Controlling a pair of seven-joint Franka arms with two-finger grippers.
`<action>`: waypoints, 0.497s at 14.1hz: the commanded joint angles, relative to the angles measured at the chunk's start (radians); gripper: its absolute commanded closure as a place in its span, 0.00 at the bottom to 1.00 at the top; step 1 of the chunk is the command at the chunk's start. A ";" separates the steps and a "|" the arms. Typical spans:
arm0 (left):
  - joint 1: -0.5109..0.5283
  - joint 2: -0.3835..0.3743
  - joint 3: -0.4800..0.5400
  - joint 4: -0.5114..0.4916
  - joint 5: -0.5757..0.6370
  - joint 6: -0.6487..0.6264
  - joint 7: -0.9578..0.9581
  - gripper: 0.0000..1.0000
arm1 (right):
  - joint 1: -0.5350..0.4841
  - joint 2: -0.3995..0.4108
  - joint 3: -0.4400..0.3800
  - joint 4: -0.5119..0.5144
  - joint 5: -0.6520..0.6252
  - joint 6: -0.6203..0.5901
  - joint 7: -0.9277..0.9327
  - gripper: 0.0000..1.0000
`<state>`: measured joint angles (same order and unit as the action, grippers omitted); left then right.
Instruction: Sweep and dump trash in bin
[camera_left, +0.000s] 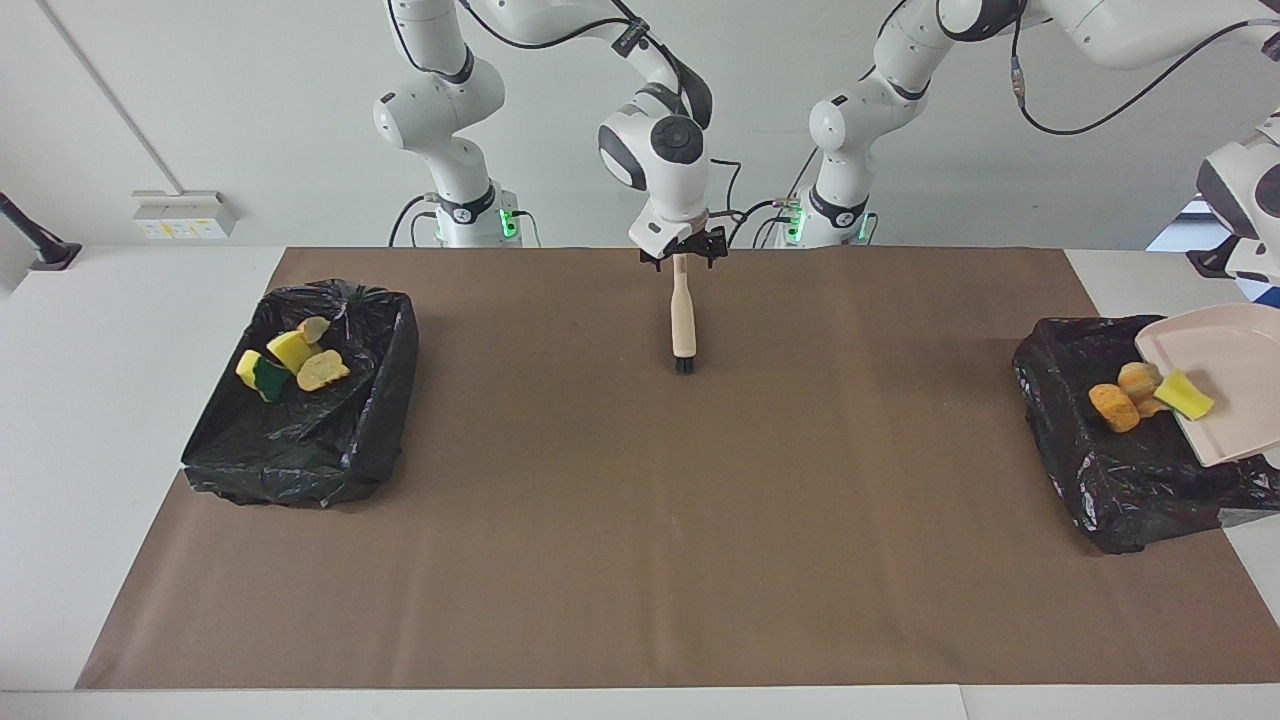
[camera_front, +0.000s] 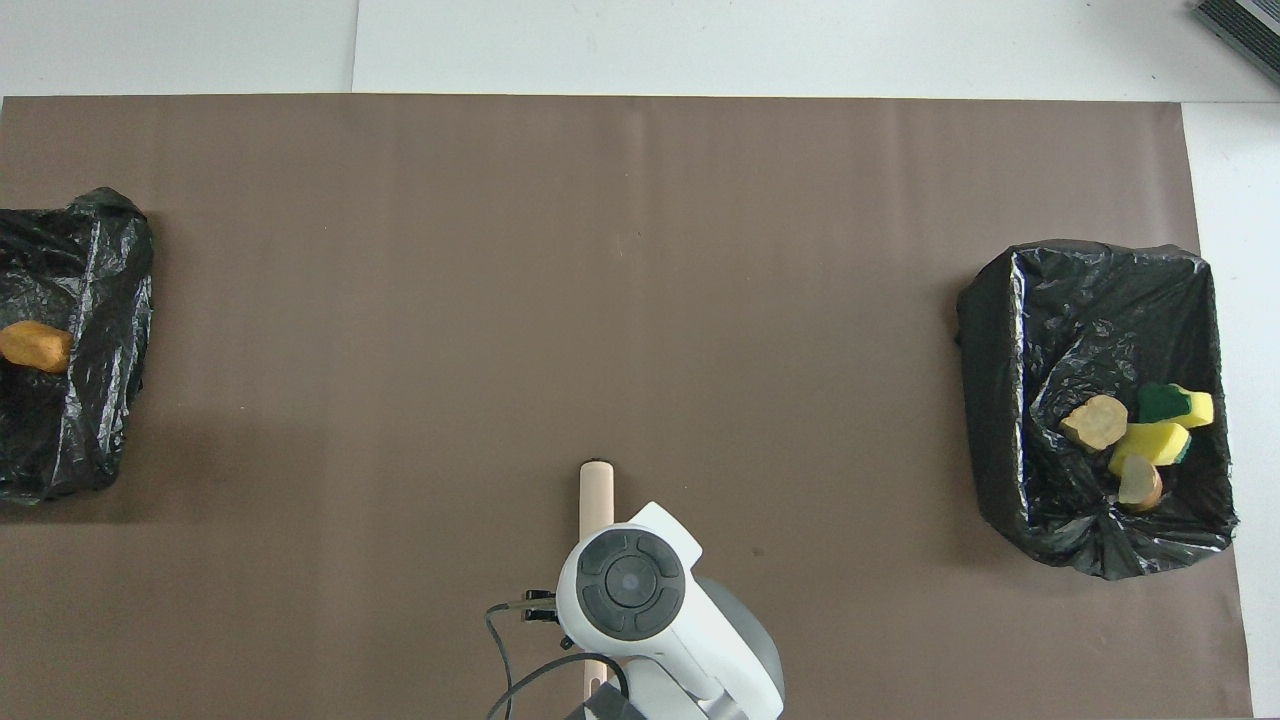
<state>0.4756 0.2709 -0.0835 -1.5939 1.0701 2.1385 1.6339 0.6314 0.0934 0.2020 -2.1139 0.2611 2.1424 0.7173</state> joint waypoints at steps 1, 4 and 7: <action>-0.028 -0.027 0.008 -0.002 0.079 -0.023 -0.022 1.00 | -0.082 -0.052 0.005 0.023 -0.054 -0.013 -0.015 0.00; -0.054 -0.062 -0.008 0.017 0.051 -0.115 -0.019 1.00 | -0.171 -0.073 0.004 0.060 -0.118 -0.015 -0.019 0.00; -0.138 -0.085 -0.016 0.020 -0.105 -0.228 -0.031 1.00 | -0.261 -0.086 0.004 0.066 -0.213 -0.015 -0.044 0.00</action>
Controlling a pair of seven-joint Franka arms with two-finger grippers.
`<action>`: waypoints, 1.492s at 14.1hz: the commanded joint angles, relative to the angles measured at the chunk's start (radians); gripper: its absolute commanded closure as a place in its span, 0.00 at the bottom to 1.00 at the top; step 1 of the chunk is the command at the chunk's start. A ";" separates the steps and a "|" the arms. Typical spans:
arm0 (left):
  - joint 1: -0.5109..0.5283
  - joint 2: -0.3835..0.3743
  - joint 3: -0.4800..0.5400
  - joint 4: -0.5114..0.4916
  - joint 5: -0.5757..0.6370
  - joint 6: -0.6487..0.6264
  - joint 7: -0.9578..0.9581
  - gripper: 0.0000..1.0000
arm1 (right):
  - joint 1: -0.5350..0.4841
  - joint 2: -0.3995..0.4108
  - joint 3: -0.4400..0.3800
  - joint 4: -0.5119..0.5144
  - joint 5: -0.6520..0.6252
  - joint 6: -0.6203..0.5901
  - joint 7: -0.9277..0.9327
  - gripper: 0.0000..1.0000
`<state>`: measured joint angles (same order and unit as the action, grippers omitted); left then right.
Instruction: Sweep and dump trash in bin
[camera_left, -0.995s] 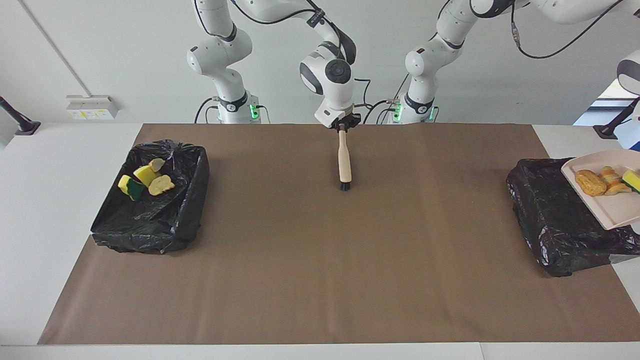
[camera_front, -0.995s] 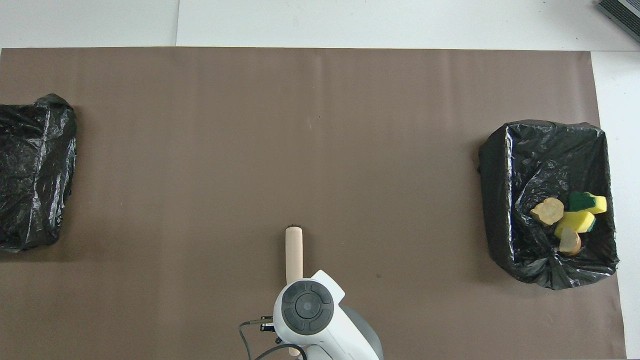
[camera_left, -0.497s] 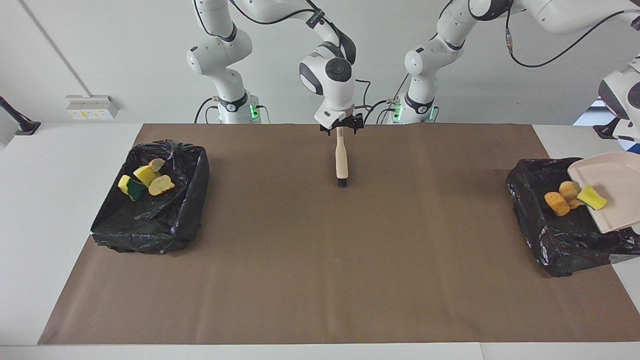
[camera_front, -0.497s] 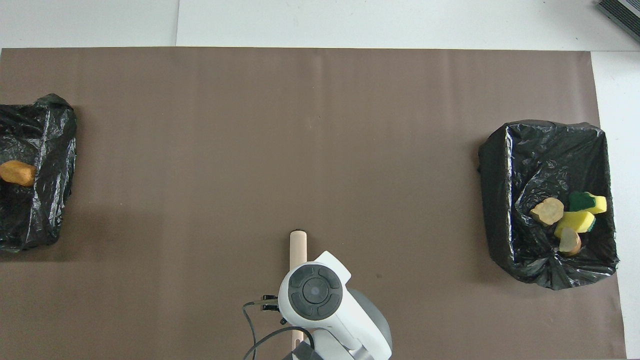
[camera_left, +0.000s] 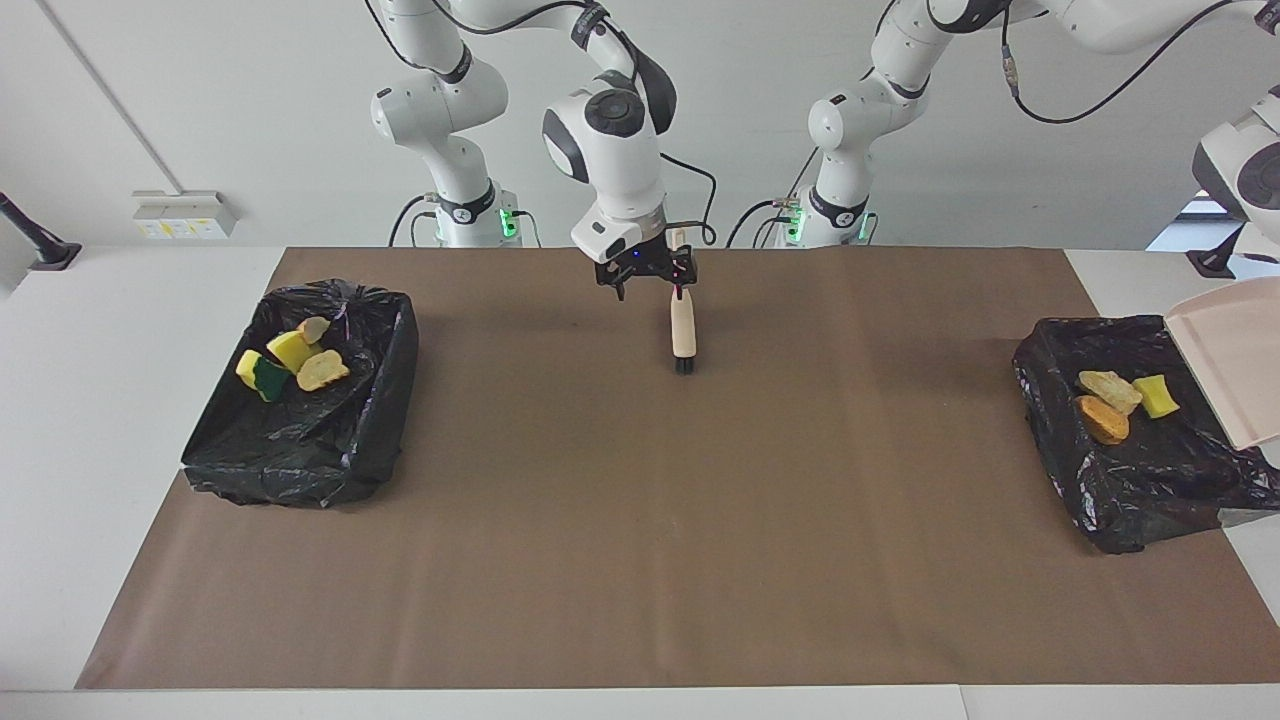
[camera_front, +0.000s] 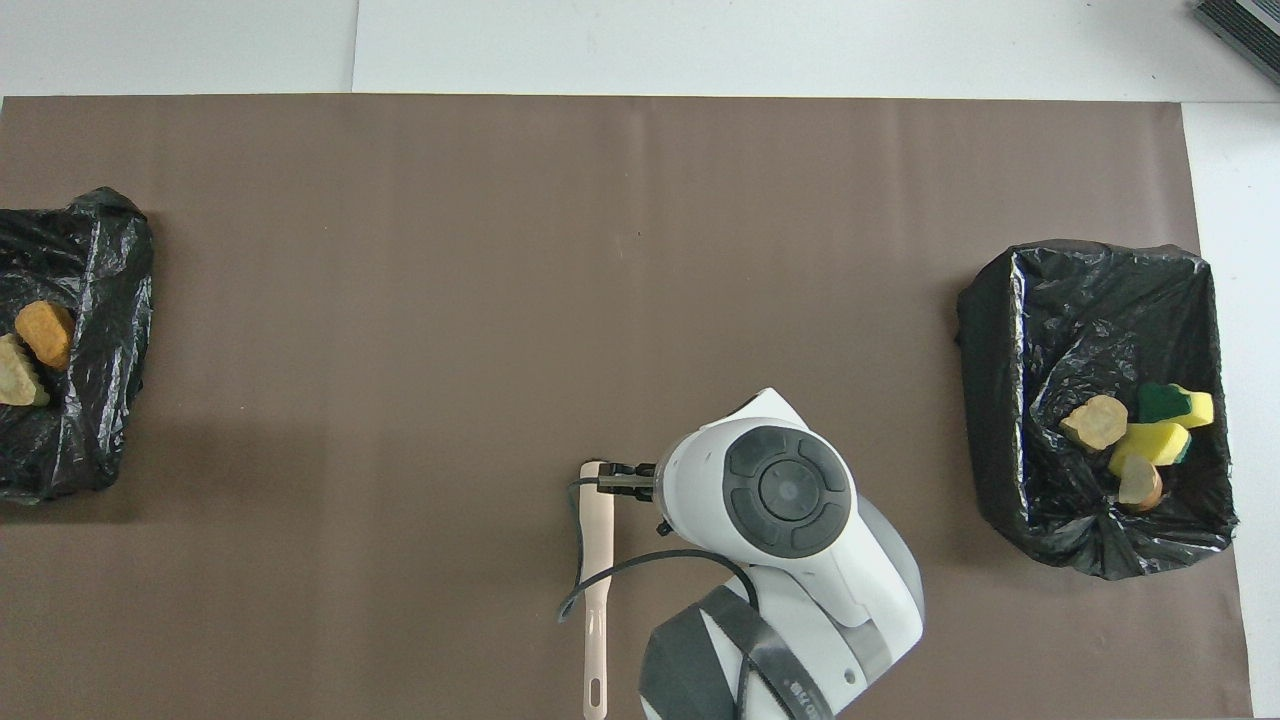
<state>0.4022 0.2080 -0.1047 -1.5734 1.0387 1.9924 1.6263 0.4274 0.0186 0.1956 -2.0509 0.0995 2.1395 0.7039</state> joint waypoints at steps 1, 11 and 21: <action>-0.101 -0.022 0.005 -0.001 -0.106 -0.121 -0.029 1.00 | -0.099 -0.014 0.010 0.005 -0.060 -0.013 -0.031 0.00; -0.479 -0.032 0.003 -0.103 -0.600 -0.368 -0.743 1.00 | -0.303 -0.046 -0.232 0.319 -0.115 -0.430 -0.559 0.00; -0.818 0.209 0.005 0.122 -0.986 -0.348 -1.777 1.00 | -0.384 -0.131 -0.291 0.471 -0.123 -0.722 -0.646 0.00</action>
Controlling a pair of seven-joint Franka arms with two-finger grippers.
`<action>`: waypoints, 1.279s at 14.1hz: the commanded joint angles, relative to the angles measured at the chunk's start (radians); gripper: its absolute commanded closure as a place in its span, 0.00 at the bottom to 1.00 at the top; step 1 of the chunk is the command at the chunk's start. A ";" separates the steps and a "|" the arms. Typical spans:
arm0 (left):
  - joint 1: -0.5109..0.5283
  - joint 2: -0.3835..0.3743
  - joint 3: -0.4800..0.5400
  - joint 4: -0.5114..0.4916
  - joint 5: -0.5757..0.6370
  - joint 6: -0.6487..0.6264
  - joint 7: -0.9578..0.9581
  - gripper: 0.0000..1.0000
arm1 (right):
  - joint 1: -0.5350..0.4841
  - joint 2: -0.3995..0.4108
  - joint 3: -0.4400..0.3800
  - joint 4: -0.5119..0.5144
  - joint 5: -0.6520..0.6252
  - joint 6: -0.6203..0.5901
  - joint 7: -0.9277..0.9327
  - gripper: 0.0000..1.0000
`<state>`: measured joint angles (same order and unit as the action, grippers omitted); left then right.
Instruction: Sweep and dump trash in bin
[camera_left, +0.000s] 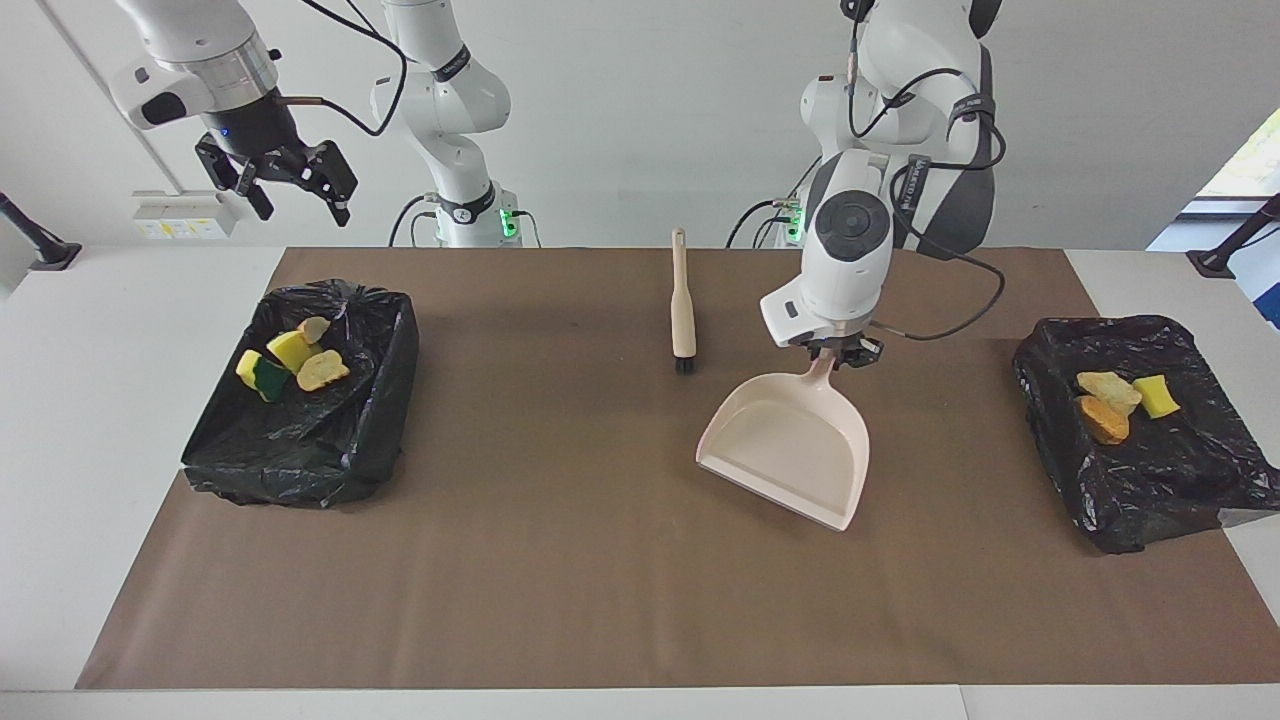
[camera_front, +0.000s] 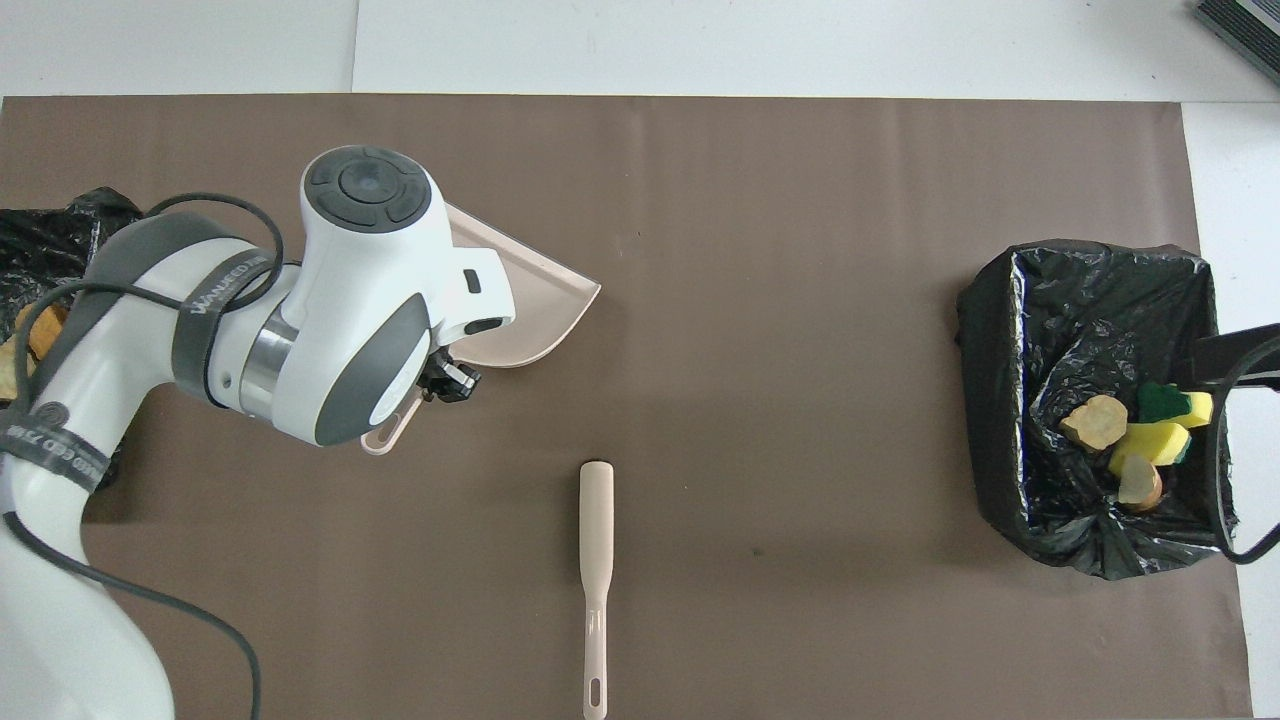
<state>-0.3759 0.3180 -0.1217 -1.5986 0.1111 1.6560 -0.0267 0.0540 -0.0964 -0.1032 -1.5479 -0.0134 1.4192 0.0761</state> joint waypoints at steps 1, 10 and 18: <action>-0.053 0.140 0.024 0.195 -0.074 -0.012 -0.194 1.00 | -0.009 -0.017 0.008 -0.032 -0.010 0.000 -0.021 0.00; -0.146 0.383 0.027 0.436 -0.093 0.063 -0.498 1.00 | -0.011 -0.017 0.005 -0.035 -0.014 0.015 -0.030 0.00; -0.132 0.363 0.031 0.361 -0.156 0.154 -0.483 0.01 | -0.011 -0.049 0.002 -0.086 -0.053 0.057 -0.180 0.00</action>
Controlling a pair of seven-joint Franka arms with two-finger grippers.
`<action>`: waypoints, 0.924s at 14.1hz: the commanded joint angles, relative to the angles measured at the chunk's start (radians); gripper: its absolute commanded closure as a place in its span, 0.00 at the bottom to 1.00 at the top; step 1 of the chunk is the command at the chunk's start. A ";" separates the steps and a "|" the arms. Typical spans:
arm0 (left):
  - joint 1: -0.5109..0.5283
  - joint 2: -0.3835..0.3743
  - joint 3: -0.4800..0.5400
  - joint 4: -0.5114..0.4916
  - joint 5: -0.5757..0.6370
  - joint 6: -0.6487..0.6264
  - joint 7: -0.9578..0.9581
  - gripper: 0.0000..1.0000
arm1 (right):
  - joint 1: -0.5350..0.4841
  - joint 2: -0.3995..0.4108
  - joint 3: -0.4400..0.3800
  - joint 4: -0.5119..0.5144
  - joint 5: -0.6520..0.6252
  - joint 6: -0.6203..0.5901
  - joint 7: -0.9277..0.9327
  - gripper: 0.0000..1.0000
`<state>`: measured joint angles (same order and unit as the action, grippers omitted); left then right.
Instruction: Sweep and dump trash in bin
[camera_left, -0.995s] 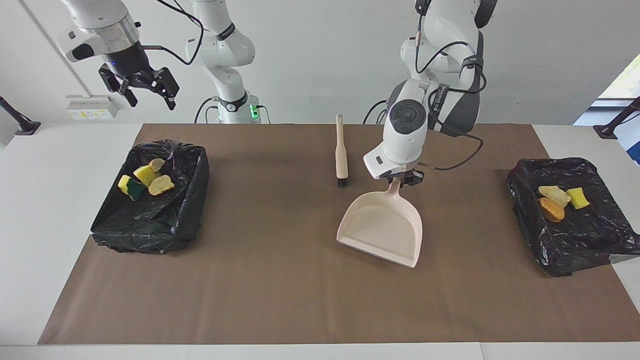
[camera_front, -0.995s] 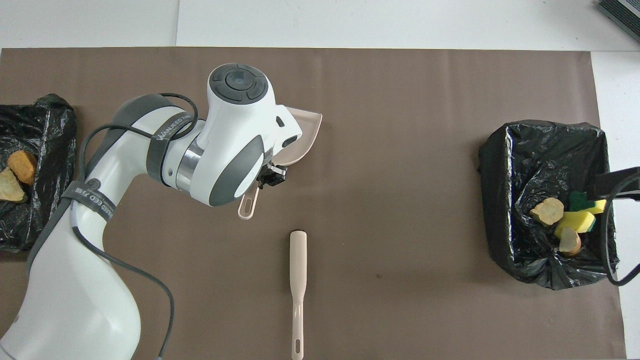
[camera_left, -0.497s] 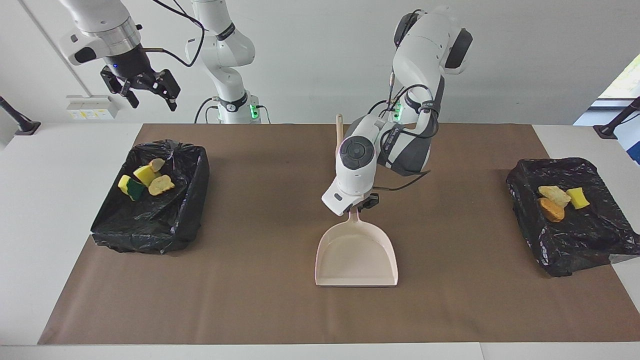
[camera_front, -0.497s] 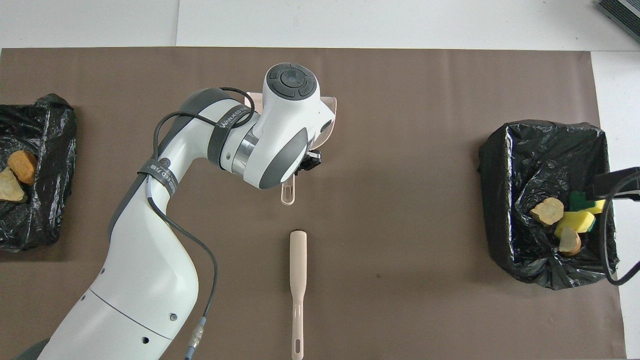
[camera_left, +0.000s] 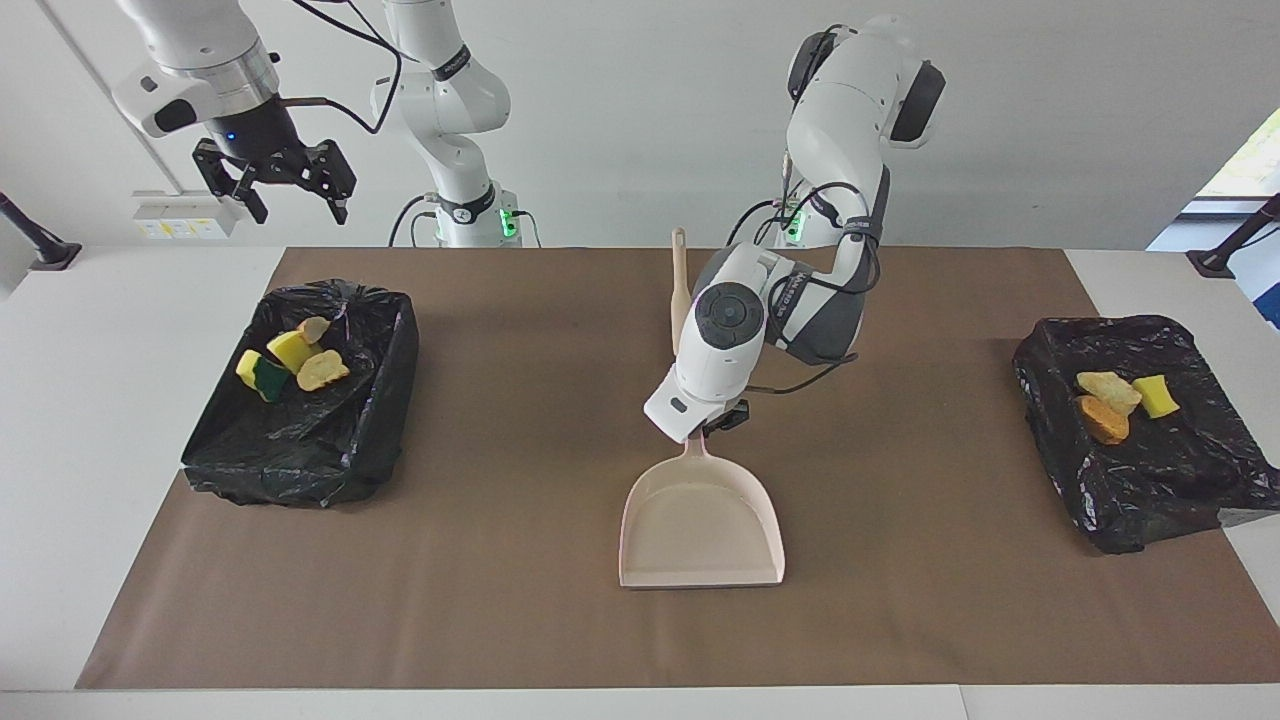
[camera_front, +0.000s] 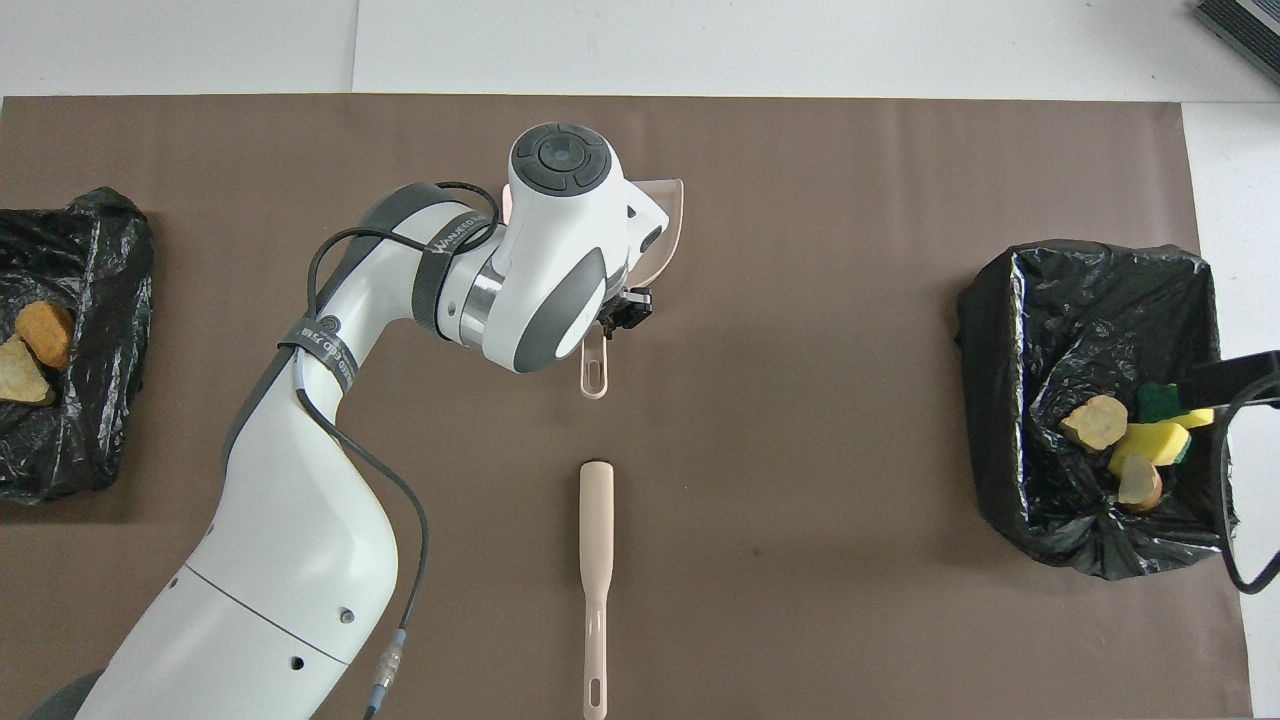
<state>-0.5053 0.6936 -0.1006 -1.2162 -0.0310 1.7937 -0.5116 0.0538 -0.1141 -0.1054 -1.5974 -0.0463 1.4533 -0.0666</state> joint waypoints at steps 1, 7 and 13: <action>-0.002 -0.026 0.012 -0.023 -0.012 0.013 0.002 0.00 | -0.011 -0.029 0.006 -0.027 -0.018 0.009 -0.035 0.00; 0.076 -0.495 0.062 -0.453 -0.010 -0.008 0.065 0.00 | -0.011 -0.035 0.003 -0.036 -0.017 0.010 -0.091 0.00; 0.244 -0.868 0.068 -0.669 -0.010 -0.175 0.369 0.00 | -0.011 -0.036 0.003 -0.038 -0.017 0.010 -0.091 0.00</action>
<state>-0.3058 -0.0888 -0.0283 -1.8230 -0.0308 1.6500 -0.2246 0.0535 -0.1219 -0.1063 -1.6027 -0.0465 1.4532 -0.1259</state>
